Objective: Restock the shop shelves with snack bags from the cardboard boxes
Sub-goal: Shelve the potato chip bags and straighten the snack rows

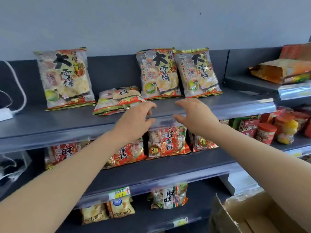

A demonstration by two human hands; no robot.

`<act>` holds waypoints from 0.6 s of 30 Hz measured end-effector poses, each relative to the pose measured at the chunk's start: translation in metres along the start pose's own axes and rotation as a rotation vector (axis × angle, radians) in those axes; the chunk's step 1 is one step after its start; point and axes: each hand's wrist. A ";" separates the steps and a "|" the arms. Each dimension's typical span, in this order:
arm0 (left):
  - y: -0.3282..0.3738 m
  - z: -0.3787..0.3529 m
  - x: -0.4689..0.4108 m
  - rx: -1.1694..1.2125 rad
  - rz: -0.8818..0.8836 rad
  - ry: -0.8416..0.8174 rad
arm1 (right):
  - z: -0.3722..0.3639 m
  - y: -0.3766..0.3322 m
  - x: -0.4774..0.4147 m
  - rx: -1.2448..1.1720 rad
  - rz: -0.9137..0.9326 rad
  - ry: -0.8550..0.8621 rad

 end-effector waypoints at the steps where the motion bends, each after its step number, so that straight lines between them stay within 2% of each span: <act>1: -0.011 0.010 -0.003 -0.013 0.026 0.022 | -0.001 -0.008 -0.010 0.004 0.017 -0.011; 7: -0.070 0.041 -0.028 -0.043 0.294 0.133 | -0.006 -0.029 -0.072 -0.065 0.052 -0.082; 14: -0.085 0.029 -0.071 -0.166 0.457 0.093 | -0.032 -0.021 -0.147 -0.079 0.137 -0.166; 18: -0.095 0.018 -0.098 -0.111 0.664 0.115 | -0.053 -0.003 -0.186 -0.104 0.125 -0.252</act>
Point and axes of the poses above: each hand's wrist, its own x-axis away from the middle knuckle, its own z-axis out of the back of the hand, y = z × x, and after that the axes turned 12 degrees about z, right-handed
